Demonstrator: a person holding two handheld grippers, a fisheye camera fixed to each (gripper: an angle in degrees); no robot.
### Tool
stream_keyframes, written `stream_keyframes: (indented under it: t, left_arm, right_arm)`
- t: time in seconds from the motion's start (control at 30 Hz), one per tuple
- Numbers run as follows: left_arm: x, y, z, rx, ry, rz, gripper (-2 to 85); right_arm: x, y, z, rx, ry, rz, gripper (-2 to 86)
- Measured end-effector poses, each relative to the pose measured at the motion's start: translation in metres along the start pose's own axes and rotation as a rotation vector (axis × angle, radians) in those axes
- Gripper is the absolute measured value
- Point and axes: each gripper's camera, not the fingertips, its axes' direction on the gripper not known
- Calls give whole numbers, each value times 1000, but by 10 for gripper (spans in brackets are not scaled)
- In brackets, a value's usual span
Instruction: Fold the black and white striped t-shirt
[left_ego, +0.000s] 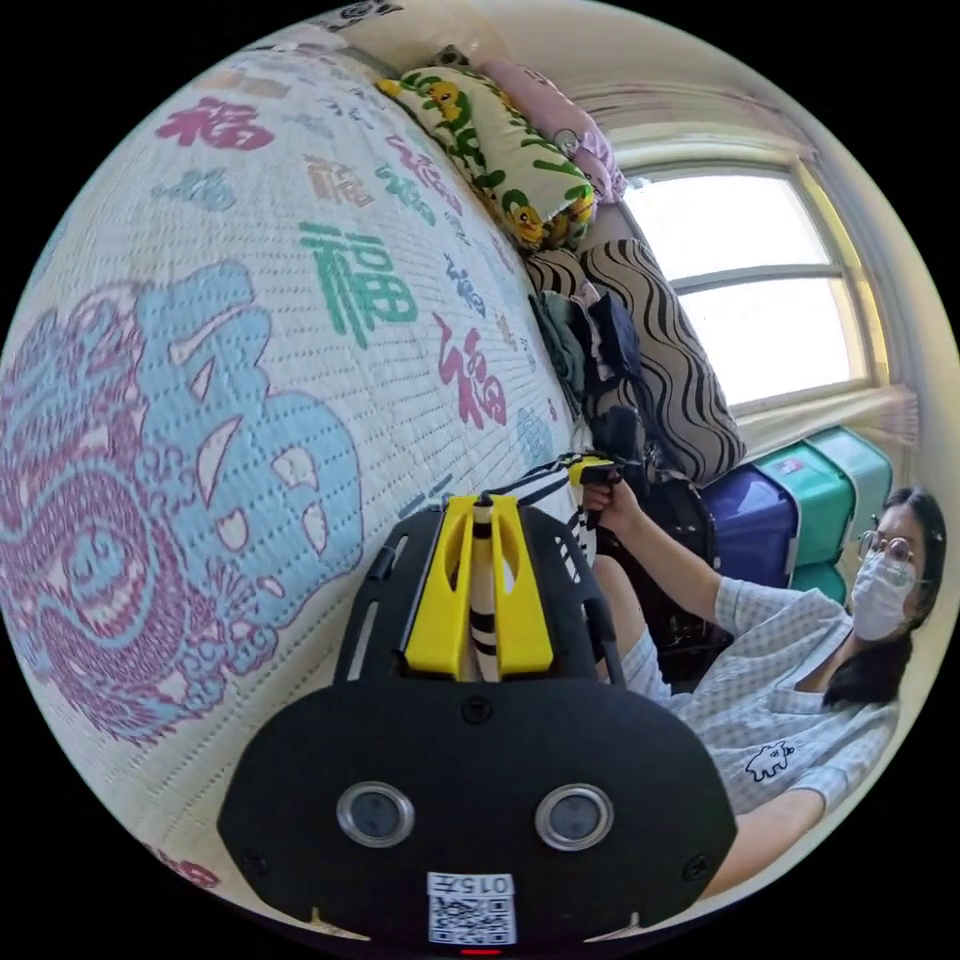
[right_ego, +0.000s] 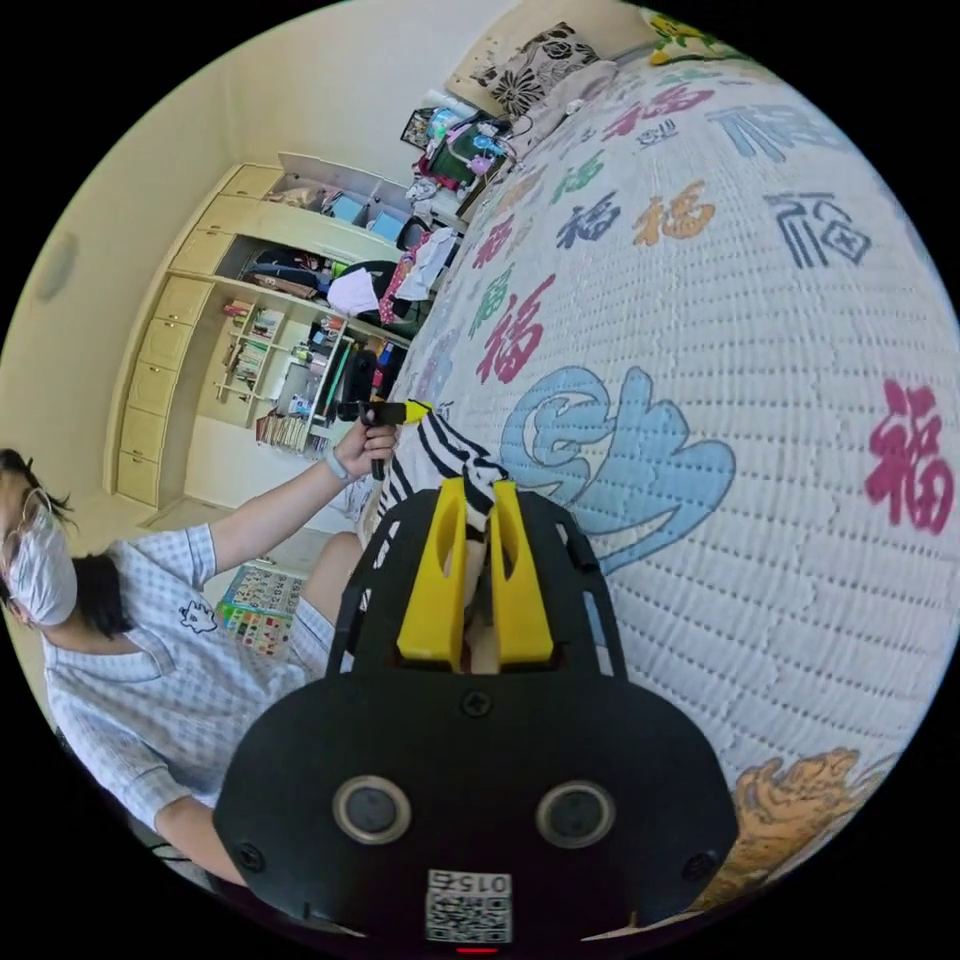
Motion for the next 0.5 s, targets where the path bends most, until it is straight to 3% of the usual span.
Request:
stream_keyframes:
  t: [0.23, 0.5]
  left_arm:
    - [62, -38, -49, 140, -57, 291, 4]
    - [127, 46, -48, 29, -53, 537, 4]
  right_arm:
    - [-30, -20, -38, 97, 31, -114, 38]
    - [-111, 36, -18, -23, 197, -433, 41]
